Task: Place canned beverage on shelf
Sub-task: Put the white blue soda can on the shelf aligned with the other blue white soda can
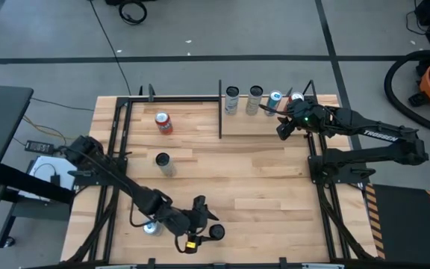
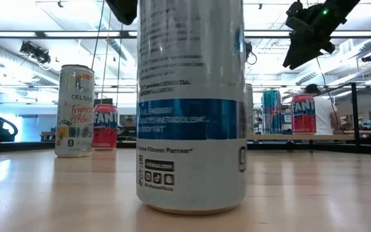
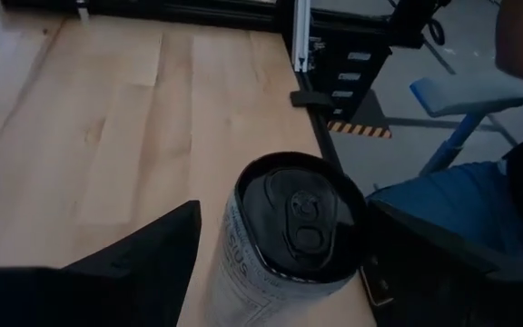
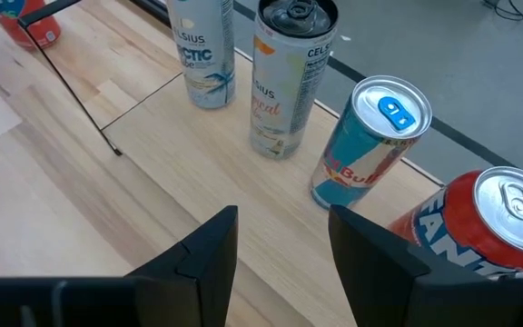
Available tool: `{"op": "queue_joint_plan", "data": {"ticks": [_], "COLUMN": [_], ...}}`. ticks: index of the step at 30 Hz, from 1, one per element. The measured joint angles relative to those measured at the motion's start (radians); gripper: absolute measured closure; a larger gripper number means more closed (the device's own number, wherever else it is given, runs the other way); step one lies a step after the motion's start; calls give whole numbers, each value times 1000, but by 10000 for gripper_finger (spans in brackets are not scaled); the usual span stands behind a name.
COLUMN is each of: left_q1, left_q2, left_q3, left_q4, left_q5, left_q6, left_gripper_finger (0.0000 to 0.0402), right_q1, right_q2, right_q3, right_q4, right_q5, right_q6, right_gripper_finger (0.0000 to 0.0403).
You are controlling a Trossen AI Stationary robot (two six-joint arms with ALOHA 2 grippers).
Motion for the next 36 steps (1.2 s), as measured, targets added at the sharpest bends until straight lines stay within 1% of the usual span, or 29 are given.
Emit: {"op": "queue_joint_plan", "data": {"ticks": [5,8,13,18,25,27,36], "left_q1": [0,7,31,62,90,91,97], "left_q2": [-37,-40,-59,-91,-122,-133,-164], "left_q3": [-1,-1,-2,-3,-3,-3,-5], "left_q4": [-92,-100,-125,-204,-264,-283,-275], "left_q5": [-1,-1,-1,-4,-4,-7,-5], "left_q6": [-20,-5,34,36,36,41,54], "left_gripper_finger": [88,88,88,88,88,88,88], "right_q1": [0,0,0,0,0,0,2], "right_q2": [0,0,0,-2,-9,-10,-10], "right_q3": [0,-10,-78,-140,-144,-144,-144], "right_q4": [0,11,55,99,129,148,158], "right_q5": [0,0,-1,0,-1,-20,-49], "right_q6": [-2,-3,-3,-4,-31,-37,-56], "right_gripper_finger": [220,220,220,220,220,220,220]}}
